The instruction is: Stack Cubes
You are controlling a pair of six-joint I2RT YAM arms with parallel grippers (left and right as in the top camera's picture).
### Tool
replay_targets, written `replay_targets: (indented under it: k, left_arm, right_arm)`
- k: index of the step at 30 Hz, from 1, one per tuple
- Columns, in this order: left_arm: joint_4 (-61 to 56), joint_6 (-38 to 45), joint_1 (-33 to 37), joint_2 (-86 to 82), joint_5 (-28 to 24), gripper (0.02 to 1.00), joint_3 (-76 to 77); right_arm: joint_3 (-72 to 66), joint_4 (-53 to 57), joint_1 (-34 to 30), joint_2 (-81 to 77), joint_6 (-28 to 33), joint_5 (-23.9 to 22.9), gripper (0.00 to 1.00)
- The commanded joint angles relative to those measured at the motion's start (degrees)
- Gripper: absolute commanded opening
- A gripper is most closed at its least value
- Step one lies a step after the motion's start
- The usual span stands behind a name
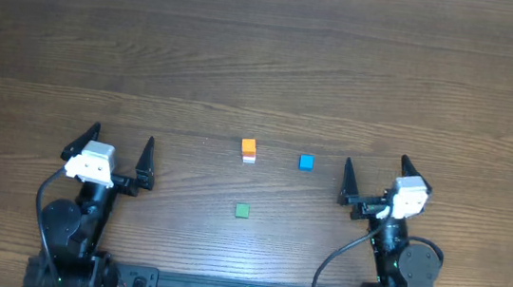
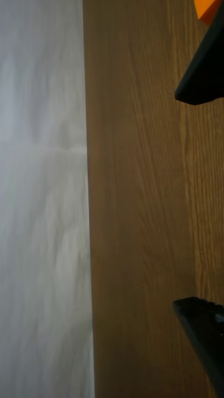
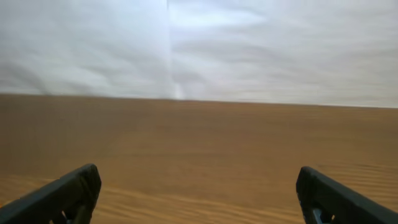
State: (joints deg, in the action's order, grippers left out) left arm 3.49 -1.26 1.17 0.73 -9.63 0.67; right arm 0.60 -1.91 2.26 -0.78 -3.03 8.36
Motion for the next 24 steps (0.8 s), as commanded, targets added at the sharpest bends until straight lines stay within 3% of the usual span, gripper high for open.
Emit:
replay_targets:
  k: [1, 7, 14, 19, 24]
  left_arm:
    - [0.0, 0.8, 0.2, -0.5, 0.5, 1.0, -0.3]
    - [0.0, 0.8, 0.2, -0.5, 0.5, 1.0, -0.3]
    - [0.0, 0.8, 0.2, -0.5, 0.5, 0.998, -0.3]
    - [0.0, 0.8, 0.2, -0.5, 0.5, 1.0, -0.3]
    - [0.0, 0.8, 0.2, -0.5, 0.5, 1.0, -0.3]
  right_arm:
    - [-0.3, -5.4, 0.3, 0.4, -20.4, 6.7, 0.993]
    - [-0.3, -10.6, 0.3, 0.4, -28.3, 18.9, 0.993]
    - [0.3, -8.6, 0.3, -0.2, -30.4, 24.3, 0.993]
    - [9.1, -4.2, 0.6, -12.6, -27.6, 30.8, 0.993]
    - [20.6, 8.7, 2.6, -24.7, -22.2, 32.7, 0.993]
